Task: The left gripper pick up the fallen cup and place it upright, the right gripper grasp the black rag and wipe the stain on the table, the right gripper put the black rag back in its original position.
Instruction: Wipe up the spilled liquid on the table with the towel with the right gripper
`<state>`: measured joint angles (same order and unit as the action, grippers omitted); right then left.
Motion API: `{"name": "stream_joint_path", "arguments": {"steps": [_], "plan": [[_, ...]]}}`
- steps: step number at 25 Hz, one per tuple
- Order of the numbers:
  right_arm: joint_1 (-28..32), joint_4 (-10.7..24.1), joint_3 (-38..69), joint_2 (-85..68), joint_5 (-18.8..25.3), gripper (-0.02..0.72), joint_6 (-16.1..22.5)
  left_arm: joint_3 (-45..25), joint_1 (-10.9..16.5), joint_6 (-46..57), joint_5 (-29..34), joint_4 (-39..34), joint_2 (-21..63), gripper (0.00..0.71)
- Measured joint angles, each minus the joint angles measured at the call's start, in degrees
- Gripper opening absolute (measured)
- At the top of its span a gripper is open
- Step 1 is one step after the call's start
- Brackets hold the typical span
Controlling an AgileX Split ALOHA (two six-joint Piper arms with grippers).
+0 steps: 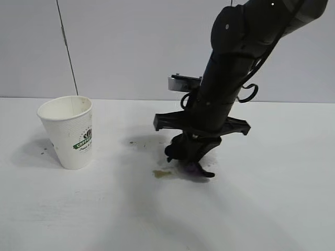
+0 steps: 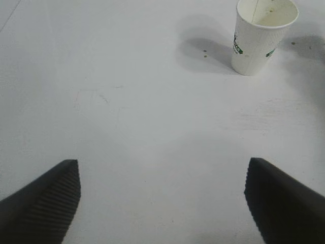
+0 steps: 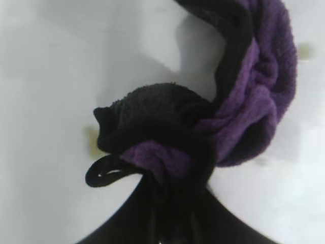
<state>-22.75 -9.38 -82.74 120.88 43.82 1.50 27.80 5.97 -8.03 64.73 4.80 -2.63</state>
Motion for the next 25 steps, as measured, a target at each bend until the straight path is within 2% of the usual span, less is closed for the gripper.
{"name": "stream_joint_path", "arguments": {"steps": [4,7,9,13,15,18,25], "plan": [[2.3,4.6,-0.2,0.0,0.9,0.043,1.7,0.0,0.0,0.0,0.0,0.0,0.0,0.632],[2.5,4.6,-0.2,0.0,2.0,0.043,2.0,0.0,0.0,0.0,0.0,0.0,0.0,0.632],[2.1,1.4,-0.2,0.0,3.7,0.043,0.9,0.0,0.0,0.0,0.0,0.0,0.0,0.632],[0.3,-7.7,-0.2,0.0,8.6,0.043,-5.5,0.0,0.0,0.0,0.0,0.0,0.0,0.632],[-1.1,-11.2,-0.2,0.0,9.5,0.043,-8.0,0.0,0.0,0.0,0.0,0.0,0.0,0.632],[-4.0,-13.2,-0.2,0.0,8.4,0.043,-9.6,0.0,0.0,0.0,0.0,0.0,0.0,0.632],[-10.3,-17.4,-0.2,0.1,1.7,0.043,-10.1,0.0,0.0,0.0,0.0,0.0,0.0,0.632]]}}
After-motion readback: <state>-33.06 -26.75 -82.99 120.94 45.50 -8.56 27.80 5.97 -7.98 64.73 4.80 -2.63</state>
